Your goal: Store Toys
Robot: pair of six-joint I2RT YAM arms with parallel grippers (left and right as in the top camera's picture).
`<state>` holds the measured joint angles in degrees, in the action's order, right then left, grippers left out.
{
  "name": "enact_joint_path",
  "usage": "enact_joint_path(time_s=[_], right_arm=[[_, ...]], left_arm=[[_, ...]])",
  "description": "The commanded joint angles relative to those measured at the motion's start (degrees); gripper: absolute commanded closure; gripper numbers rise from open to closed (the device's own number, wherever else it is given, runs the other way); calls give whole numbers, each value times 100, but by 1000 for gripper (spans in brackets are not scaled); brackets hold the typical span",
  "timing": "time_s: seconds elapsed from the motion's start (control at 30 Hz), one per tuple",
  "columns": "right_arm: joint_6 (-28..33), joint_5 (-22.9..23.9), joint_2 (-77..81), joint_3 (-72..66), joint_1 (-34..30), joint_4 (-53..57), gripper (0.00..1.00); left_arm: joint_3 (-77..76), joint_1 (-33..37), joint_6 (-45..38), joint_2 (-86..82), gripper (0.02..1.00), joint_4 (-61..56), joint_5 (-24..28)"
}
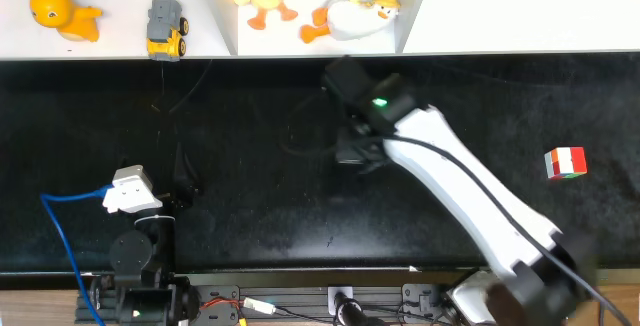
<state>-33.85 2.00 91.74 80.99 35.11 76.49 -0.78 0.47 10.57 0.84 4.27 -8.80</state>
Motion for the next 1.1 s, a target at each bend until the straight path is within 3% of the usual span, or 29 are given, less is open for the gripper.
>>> enact_joint_path(time_s=[0.03, 0.3, 0.53, 0.8, 1.1], right_arm=[[-199, 323, -710, -260, -514, 181, 956], [299, 518, -1403, -662, -2205, 120, 956], [1517, 542, -1375, -664, -3259, -772, 956], [3165, 90, -802, -667, -3589, -2190, 956], [4164, -101, 157, -667, -3589, -3388, 956]], left_arm=[[28, 11, 17, -70, 20, -13, 57], [28, 11, 17, -70, 20, -13, 57], [28, 11, 20, -70, 20, -13, 57], [28, 11, 17, -70, 20, -13, 57], [28, 11, 20, -70, 20, -11, 57]])
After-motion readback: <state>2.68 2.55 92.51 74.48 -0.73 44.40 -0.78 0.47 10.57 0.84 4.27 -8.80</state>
